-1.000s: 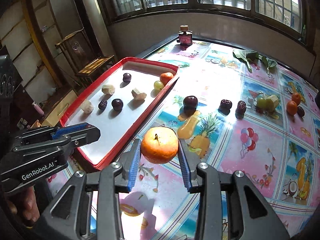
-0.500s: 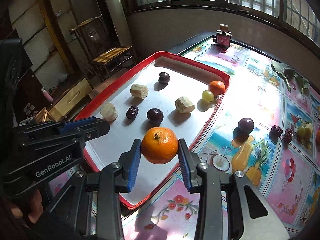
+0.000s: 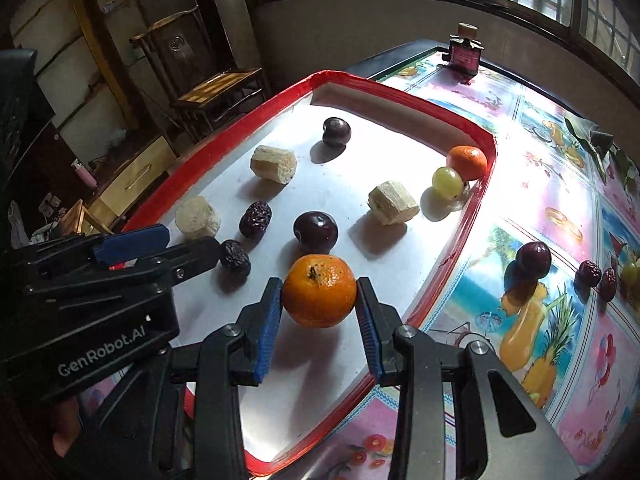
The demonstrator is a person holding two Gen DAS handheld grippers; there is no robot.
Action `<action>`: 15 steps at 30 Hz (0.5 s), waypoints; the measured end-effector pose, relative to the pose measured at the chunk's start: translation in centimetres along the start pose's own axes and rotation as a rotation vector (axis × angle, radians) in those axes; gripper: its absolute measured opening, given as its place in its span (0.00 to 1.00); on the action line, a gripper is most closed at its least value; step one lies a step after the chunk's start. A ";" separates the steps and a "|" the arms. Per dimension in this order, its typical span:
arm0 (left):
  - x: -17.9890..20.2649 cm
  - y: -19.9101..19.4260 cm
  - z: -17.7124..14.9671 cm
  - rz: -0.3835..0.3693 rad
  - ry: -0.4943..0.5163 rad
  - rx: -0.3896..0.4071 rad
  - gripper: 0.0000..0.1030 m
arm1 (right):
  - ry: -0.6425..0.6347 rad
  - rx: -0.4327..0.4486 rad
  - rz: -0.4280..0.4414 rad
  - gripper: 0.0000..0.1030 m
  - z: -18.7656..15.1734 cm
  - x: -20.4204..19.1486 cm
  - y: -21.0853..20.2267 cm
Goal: Organize fruits
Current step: 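Carry the orange and date into the red tray and open both tools, then withdraw both open tools from the tray back toward the fruit pile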
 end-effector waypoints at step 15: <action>0.8 -1.7 -0.9 0.066 0.031 0.028 0.72 | -0.038 0.021 -0.039 0.53 -1.4 -0.1 -2.5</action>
Point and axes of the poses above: each gripper's, at about its wrist camera, not at the fingertips, and y roughly the way its jaws point, x to its right, z to its top, the point moved 9 cm from there along y, roughly the way its jaws point, and after that the axes turned 6 degrees about -x, right-handed, at the moved point
